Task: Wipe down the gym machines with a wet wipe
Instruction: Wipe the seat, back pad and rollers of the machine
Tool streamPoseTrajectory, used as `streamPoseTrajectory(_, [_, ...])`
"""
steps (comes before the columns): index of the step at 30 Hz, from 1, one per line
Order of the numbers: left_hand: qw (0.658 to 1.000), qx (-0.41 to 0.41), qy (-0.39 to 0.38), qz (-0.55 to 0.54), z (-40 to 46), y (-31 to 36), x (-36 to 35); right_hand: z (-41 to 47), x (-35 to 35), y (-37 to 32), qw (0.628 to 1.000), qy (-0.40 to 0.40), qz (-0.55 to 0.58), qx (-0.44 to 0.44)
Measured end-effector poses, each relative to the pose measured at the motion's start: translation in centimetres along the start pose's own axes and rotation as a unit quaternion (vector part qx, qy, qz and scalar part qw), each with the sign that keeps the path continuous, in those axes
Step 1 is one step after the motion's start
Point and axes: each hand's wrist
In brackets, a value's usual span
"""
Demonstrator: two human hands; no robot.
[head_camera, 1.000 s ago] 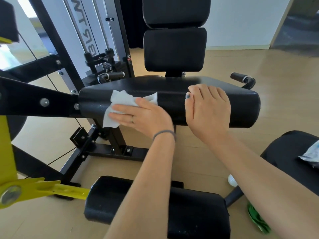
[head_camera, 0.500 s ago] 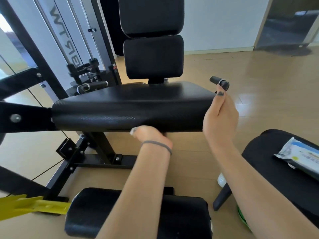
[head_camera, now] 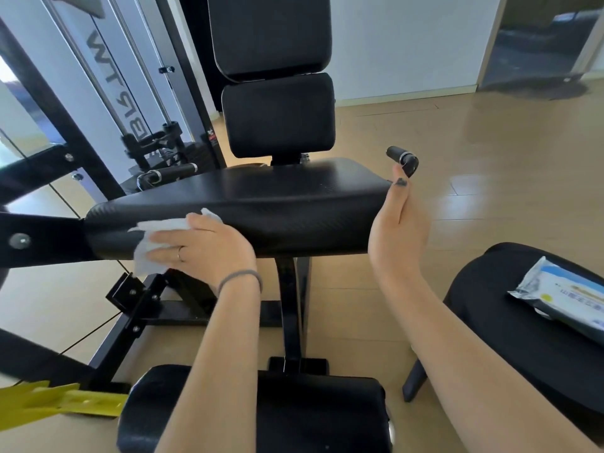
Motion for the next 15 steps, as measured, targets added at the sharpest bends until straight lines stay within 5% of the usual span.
streamPoseTrajectory(3, [0.948, -0.271, -0.018, 0.165, -3.2, -0.7, 0.1, 0.3, 0.2, -0.2, 0.995, -0.009, 0.059, -0.078])
streamPoseTrajectory(7, [0.737, -0.601, -0.140, 0.274, -6.4, 1.1, -1.1, 1.2, 0.7, -0.7, 0.973, -0.028, 0.147, -0.176])
streamPoseTrajectory(12, [0.566, -0.723, -0.258, 0.301, -7.4, 4.8, -3.1, 2.0, 0.6, -0.7, 0.954, -0.059, 0.190, -0.222])
streamPoseTrajectory(15, [0.586, -0.692, -0.290, 0.306, -4.7, 5.4, -1.4, 2.6, 0.7, -0.7, 0.942, -0.079, 0.201, -0.258])
Point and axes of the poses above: each hand's wrist, its own z-axis towards the middle knuckle, its own x-axis out of the back of the hand, y = z × x, and after that the axes turned 2 degrees about y, right-handed
